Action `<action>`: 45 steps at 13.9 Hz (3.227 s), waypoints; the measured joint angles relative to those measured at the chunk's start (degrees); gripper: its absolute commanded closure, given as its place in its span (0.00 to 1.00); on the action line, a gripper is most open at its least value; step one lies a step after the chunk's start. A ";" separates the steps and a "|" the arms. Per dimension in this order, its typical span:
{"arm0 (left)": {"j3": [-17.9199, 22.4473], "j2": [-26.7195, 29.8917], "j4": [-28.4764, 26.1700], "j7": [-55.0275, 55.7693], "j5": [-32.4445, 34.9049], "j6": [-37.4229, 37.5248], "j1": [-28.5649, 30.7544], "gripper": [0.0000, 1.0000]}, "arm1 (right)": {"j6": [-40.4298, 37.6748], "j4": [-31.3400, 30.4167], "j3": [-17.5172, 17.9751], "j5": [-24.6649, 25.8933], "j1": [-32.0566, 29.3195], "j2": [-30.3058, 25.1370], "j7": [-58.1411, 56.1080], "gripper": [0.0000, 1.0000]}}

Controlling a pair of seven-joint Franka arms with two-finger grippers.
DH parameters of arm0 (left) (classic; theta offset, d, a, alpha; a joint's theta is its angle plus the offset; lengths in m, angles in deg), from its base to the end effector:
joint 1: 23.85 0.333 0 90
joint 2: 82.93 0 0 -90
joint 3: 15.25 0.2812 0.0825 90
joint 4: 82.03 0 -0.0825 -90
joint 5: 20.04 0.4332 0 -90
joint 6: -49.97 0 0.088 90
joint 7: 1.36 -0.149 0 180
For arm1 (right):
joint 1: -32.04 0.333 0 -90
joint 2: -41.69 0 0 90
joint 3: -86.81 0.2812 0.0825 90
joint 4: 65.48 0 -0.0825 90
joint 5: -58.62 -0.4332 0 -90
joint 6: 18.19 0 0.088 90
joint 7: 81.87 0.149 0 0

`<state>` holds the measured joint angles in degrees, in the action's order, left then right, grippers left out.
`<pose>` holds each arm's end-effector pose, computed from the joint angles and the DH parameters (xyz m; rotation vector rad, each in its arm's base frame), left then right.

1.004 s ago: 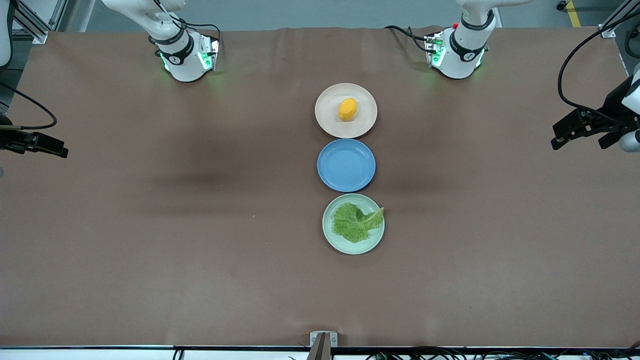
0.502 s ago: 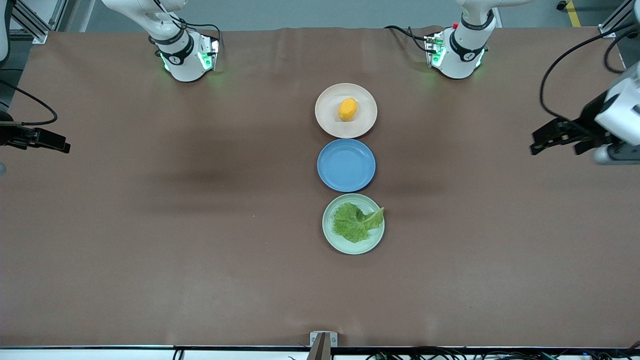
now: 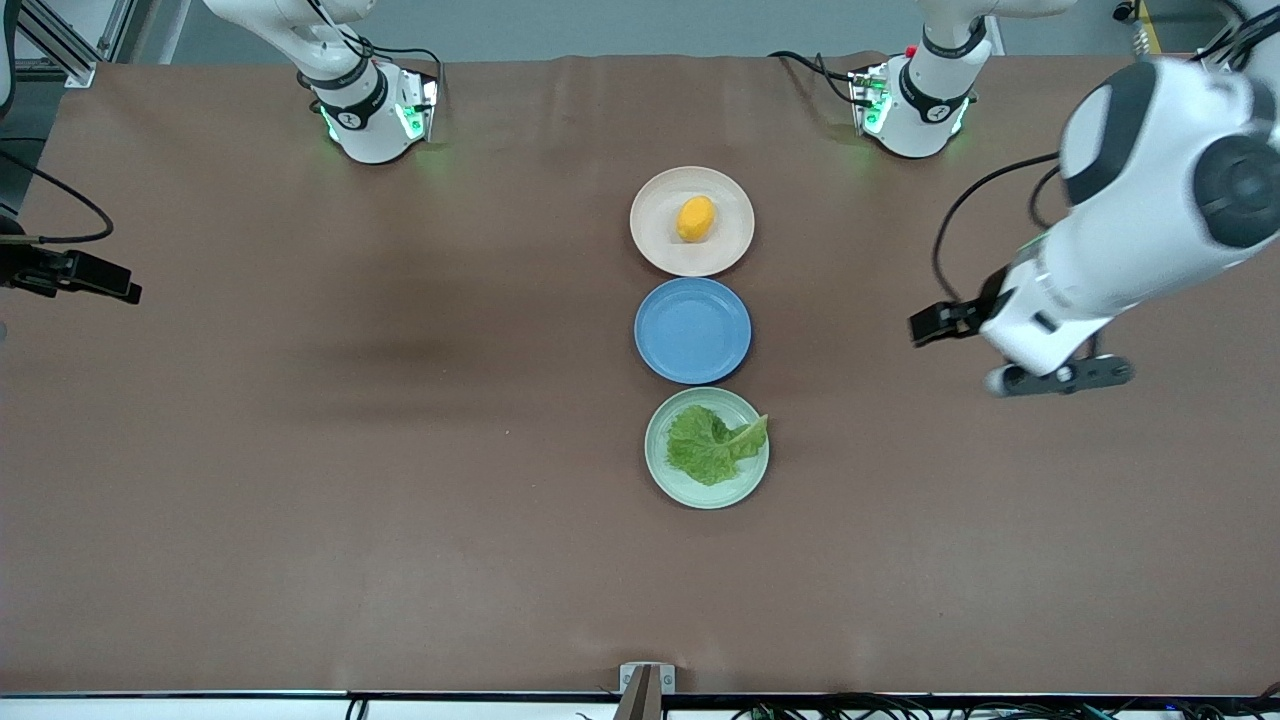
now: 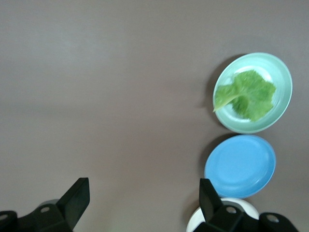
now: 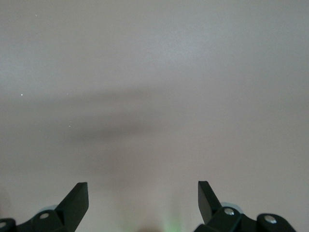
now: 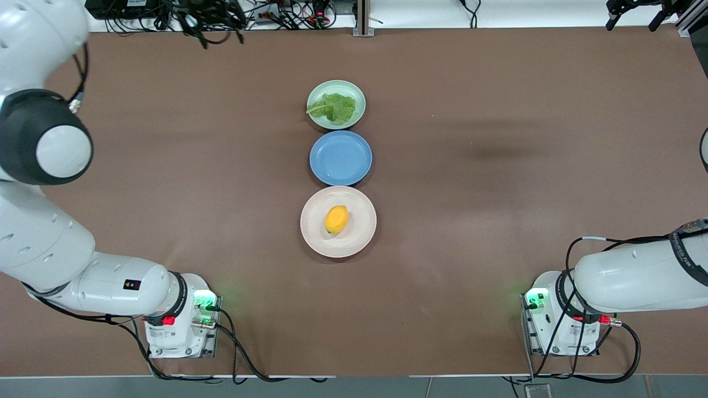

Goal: Pick lemon and lettuce from plates
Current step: 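Lower the open left gripper over the lettuce leaf on the green plate, then close the left gripper on the lettuce leaf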

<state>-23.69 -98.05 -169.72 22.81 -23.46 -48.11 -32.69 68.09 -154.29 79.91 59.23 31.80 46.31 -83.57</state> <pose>0.6383 -0.2002 0.4139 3.0674 0.2066 -0.1678 0.6062 -0.0757 0.5047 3.1212 -0.1487 -0.1962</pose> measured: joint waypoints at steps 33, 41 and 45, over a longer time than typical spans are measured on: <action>0.13 -31.24 0.43 40.23 2.30 -44.11 -18.39 0.35 | 5.69 -9.82 0.27 -1.72 -0.03 -10.52 -2.64 0.00; 0.13 -31.92 0.45 40.23 2.33 -44.11 -18.39 0.85 | 5.69 -9.83 0.28 -0.65 -0.03 -10.52 -4.06 0.00; 0.13 -31.86 0.97 40.23 2.33 -44.11 -18.39 0.99 | 5.57 -9.84 0.31 -0.60 -0.03 -10.52 -4.09 0.00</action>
<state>-23.56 -129.91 -168.75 63.04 -21.13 -92.22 -51.08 73.67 -164.13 80.22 58.63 31.77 35.79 -87.66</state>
